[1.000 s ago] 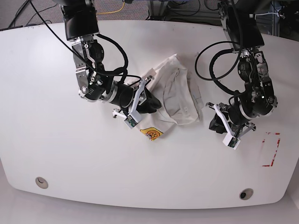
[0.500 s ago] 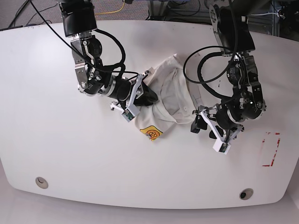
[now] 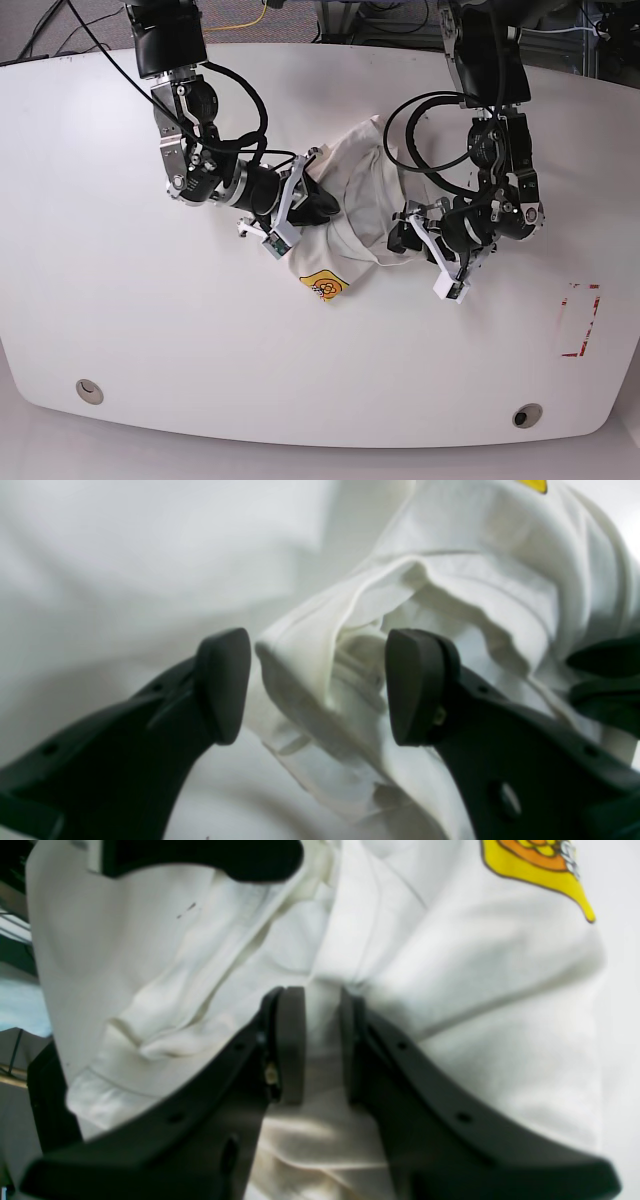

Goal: Layout the t-shirt on the table in an organized manner, then fold the t-shirt properly
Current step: 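Move the left gripper to the bundle's other side and grasp its edge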

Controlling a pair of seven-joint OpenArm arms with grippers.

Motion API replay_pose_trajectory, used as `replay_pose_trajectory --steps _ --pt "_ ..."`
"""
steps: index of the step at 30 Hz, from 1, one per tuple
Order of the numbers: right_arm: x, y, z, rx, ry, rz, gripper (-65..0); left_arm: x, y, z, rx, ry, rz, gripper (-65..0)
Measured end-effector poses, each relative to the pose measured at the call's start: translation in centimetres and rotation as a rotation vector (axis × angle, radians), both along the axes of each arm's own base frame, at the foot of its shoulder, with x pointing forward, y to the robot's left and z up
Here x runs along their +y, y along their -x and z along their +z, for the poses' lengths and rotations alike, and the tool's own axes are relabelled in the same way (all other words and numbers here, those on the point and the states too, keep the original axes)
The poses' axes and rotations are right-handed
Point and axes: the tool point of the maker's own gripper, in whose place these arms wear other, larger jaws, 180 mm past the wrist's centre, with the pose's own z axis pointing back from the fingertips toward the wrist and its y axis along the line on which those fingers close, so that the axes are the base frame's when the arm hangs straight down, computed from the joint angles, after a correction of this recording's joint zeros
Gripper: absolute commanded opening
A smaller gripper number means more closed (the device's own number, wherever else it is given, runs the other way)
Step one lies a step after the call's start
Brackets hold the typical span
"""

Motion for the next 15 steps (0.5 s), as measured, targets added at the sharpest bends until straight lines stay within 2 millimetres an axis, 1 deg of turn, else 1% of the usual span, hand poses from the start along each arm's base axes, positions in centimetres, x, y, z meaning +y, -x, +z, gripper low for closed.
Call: replay_pose_trajectory --steps 5,10,11,13,14,15 --pt "0.0 0.0 0.0 -0.001 -0.001 0.0 -53.3 -0.1 0.2 -0.3 0.007 0.008 0.0 -24.7" --pt "0.0 0.0 0.0 -0.001 -0.001 0.0 -53.3 -0.5 0.7 -2.0 0.064 0.017 -0.008 -26.0" --pt "0.0 0.0 0.0 0.0 -0.001 0.0 -53.3 -0.7 0.9 -2.3 0.075 0.018 -0.013 -27.8" --pt "0.0 0.0 0.0 0.0 -0.001 0.0 -53.3 -1.1 1.3 -3.1 0.099 0.017 -0.027 -34.2" --pt "0.0 0.0 0.0 0.0 -0.001 0.0 -53.3 -1.2 1.5 -3.3 0.108 0.019 -0.032 -39.7" --pt "0.0 0.0 0.0 0.0 -0.001 0.0 -53.3 -1.5 1.5 -3.5 0.11 0.022 -0.035 -41.7"
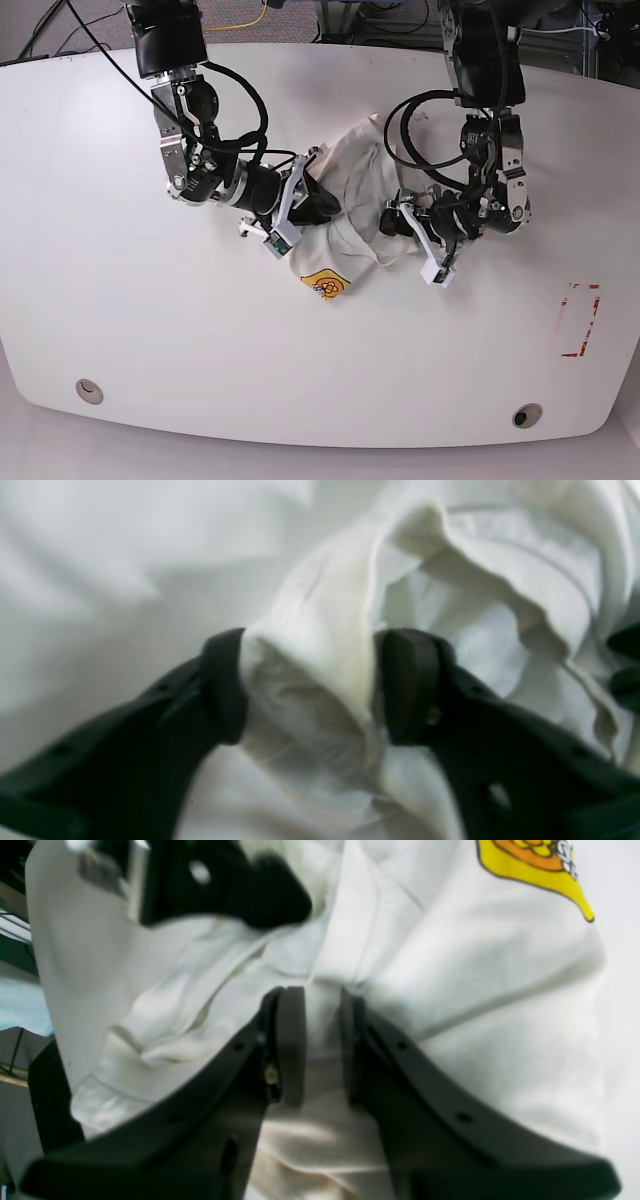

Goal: Layout the t-shirt on the table in an organized manner, then fold the t-shirt properly
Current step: 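Move the left gripper to the bundle's other side and grasp its edge, then pull the shirt edges apart with both grippers to spread the bundle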

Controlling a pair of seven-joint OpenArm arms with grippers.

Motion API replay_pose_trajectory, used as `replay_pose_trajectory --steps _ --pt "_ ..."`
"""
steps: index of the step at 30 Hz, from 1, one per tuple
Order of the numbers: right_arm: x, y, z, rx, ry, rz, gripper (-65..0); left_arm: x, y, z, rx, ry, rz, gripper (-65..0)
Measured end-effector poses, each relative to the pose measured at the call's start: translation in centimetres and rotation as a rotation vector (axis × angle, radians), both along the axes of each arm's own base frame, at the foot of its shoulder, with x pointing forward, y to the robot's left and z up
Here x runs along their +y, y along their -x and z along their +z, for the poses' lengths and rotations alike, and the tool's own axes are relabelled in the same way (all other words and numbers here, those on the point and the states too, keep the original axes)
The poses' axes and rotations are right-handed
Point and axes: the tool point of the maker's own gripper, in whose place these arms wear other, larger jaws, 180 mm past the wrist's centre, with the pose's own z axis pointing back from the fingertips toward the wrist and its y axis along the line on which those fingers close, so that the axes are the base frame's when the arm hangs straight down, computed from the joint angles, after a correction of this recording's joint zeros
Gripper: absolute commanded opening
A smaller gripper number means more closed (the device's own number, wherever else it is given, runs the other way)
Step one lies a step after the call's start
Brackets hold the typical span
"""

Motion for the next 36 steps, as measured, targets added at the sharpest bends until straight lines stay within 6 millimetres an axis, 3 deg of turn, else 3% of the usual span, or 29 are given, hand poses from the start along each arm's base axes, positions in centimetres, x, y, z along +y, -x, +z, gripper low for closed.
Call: replay_pose_trajectory --steps 2,6,16,25,36 --pt "0.0 0.0 0.0 0.001 0.0 0.0 -53.3 -0.2 -0.1 0.0 -0.011 0.009 0.004 -49.6" --pt "0.0 0.0 0.0 0.001 0.001 -0.001 -53.3 -0.7 -0.5 0.4 -0.042 0.02 -0.001 -54.0" --pt "-0.2 0.0 -0.8 0.027 0.001 -0.012 -53.4 -0.3 0.0 1.2 -0.093 0.021 0.016 -54.9" --pt "-0.5 -0.3 -1.6 0.043 -0.041 -0.065 -53.4 2.1 0.6 2.8 -0.16 -0.035 0.033 -56.1" --pt "-0.8 -0.4 -2.8 0.078 -0.059 -0.12 -53.4 4.5 2.6 1.8 -0.14 -0.102 0.024 -56.1"
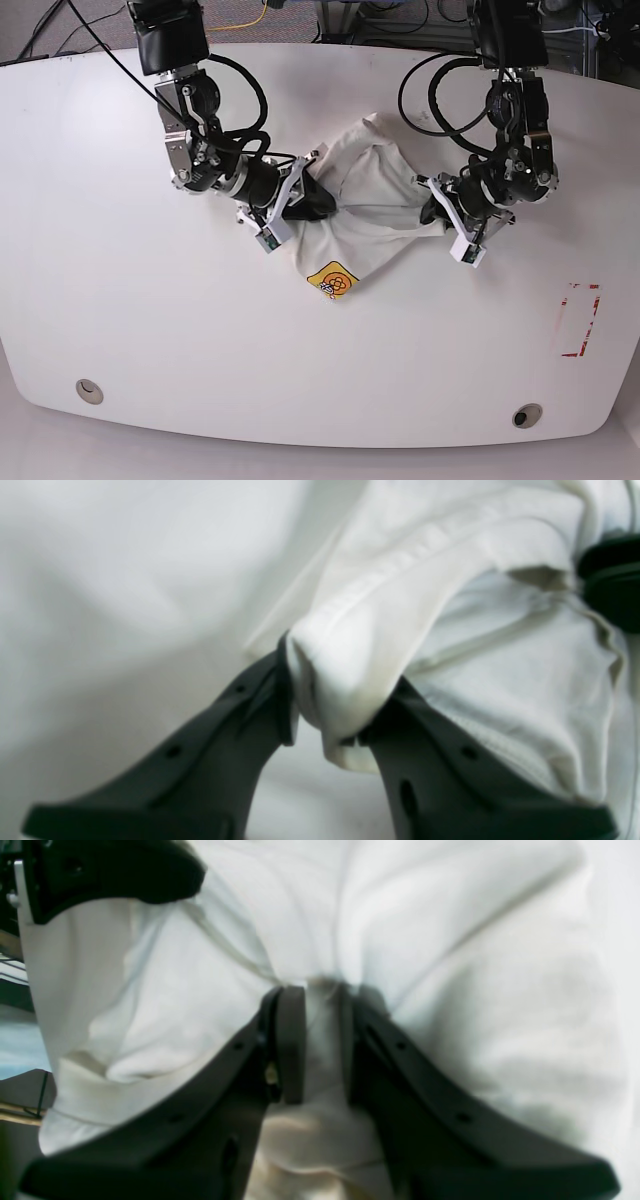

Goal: Layout the t-shirt on the table in an organized manner, then fold the t-shirt properly
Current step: 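Pull the shirt edges apart with both grippers to spread the bundle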

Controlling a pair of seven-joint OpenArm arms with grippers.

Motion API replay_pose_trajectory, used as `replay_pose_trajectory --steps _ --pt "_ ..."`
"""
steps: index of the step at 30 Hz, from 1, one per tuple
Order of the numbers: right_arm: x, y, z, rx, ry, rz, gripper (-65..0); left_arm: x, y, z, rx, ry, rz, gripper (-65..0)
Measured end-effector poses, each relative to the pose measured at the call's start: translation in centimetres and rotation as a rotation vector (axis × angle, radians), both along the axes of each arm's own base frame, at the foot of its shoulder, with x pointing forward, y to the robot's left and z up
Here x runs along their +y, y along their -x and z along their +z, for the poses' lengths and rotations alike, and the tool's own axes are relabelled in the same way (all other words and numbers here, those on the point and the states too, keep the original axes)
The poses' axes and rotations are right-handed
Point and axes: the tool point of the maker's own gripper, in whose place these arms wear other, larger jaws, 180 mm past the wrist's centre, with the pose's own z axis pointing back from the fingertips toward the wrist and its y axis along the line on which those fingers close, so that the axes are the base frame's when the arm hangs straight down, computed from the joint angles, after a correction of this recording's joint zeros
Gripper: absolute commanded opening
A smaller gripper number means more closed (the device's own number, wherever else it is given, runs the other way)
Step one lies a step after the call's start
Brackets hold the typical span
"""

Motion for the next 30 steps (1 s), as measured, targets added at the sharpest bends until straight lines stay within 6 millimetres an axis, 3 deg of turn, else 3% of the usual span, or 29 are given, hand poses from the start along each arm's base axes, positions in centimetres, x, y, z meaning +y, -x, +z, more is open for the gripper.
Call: replay_pose_trajectory --steps 9,12,17,19,22,24,26,30 --pt "0.0 0.1 -0.1 0.005 -0.005 0.001 -52.8 0.5 1.2 -1.7 0.052 -0.004 0.005 -53.8" --pt "0.2 0.3 0.7 -0.019 0.008 0.014 -52.6 0.9 1.1 -1.6 0.051 -0.012 0.005 -45.8" --pt "0.9 0.3 4.3 -0.107 0.025 0.061 -52.6 1.8 1.3 -1.7 0.066 -0.044 0.007 -29.0" --pt "1.1 0.5 5.7 -0.139 0.057 0.087 -52.5 2.0 1.5 -1.7 0.075 -0.061 0.002 -26.5" --pt "1.6 0.6 8.0 -0.193 0.057 0.107 -50.4 1.9 1.3 -0.7 0.05 -0.073 -0.008 -26.2" --pt "1.9 0.4 9.7 -0.229 0.029 0.097 -45.3 1.8 1.1 0.1 0.033 -0.08 -0.015 -26.2" --pt "1.7 0.0 10.4 -0.244 0.017 0.084 -38.8 1.8 1.0 0.8 0.024 -0.097 -0.022 -26.2" --pt "1.4 -1.1 10.8 -0.257 0.034 0.074 -37.4 0.7 1.2 3.8 -0.028 -0.07 -0.062 -26.2"
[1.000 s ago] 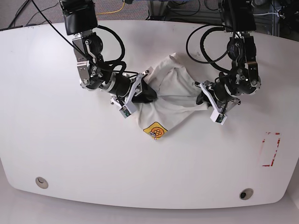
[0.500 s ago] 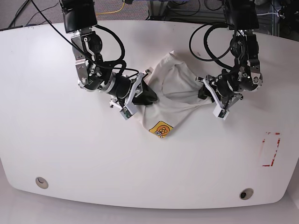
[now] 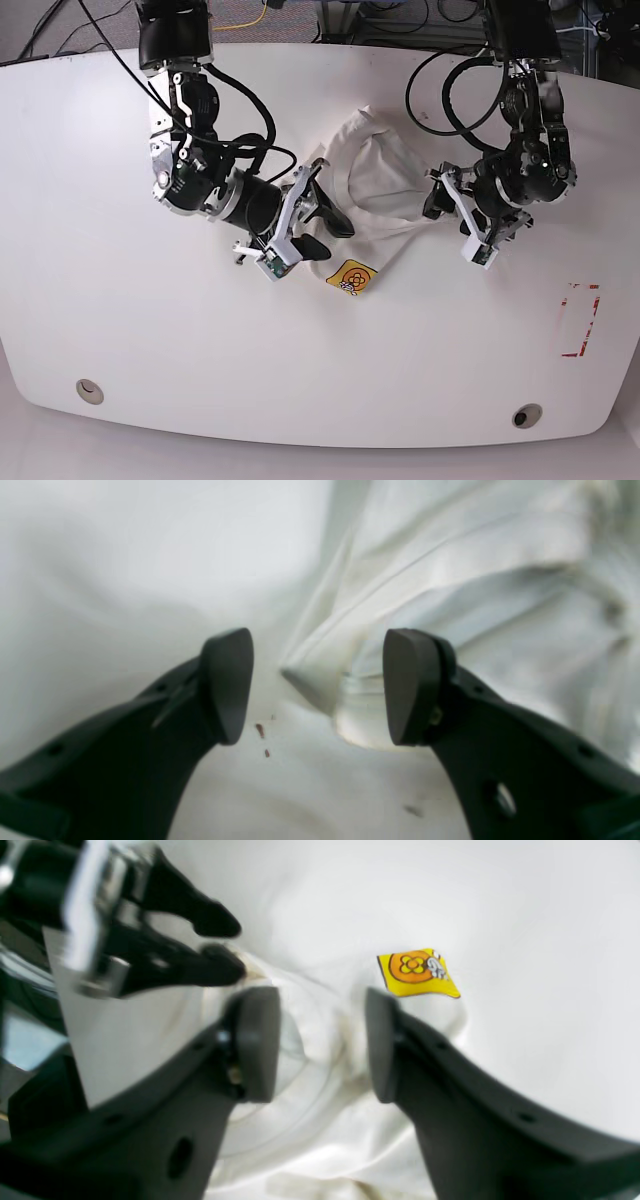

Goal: Layout the t-shirt on the table in an organized manner, then fold the t-shirt properly
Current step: 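Pull the shirt edges apart with both grippers to spread the bundle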

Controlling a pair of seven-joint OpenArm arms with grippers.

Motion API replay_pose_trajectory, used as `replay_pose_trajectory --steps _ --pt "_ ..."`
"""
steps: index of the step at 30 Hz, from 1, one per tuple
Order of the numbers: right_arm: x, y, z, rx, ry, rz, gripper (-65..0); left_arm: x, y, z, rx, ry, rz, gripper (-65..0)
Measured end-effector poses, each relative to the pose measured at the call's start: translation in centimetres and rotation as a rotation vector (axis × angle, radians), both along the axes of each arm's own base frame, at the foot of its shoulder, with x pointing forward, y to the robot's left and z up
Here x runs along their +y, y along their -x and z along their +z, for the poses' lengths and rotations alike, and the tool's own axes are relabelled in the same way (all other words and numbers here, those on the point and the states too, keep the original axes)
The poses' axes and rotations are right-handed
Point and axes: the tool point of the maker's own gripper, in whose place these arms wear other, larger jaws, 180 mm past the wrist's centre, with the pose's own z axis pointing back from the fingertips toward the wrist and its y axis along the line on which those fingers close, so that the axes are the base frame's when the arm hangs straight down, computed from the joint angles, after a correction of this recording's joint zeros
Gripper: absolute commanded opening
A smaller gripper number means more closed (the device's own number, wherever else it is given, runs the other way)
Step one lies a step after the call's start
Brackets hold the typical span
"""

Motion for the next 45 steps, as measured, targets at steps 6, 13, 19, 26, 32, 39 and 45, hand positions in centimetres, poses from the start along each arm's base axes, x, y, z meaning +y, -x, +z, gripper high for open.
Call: replay_pose_trajectory --steps 6,13,19,26,32,39,45 --pt "-0.9 -2.9 -1.0 0.016 0.046 -0.028 -47.6 -2.9 1.3 2.4 -0.015 0.13 -0.09 -26.4" --pt "-1.8 -5.1 -3.8 0.073 0.014 -0.07 -56.4 -2.8 5.4 -0.7 0.117 0.15 -0.106 -26.5" --pt "-3.2 -4.5 -8.0 0.104 0.075 -0.045 -56.9 -2.5 8.1 -2.9 0.201 0.154 -0.096 -26.5" --pt "-4.2 -2.6 -11.1 0.12 0.096 -0.08 -57.1 -1.4 8.4 -6.4 0.295 0.142 -0.055 -26.5" --pt "-4.2 1.0 -12.9 0.146 0.051 -0.093 -57.1 -4.1 3.6 -7.2 0.205 0.199 -0.084 -26.5" --pt "-4.8 4.6 -12.1 0.126 0.09 -0.099 -57.1 -7.6 0.1 -7.6 0.169 0.273 -0.14 -26.5" --pt "-3.3 6.9 -10.0 0.097 0.079 -0.095 -56.9 -9.2 -2.0 -7.5 0.159 0.258 -0.19 -26.5"
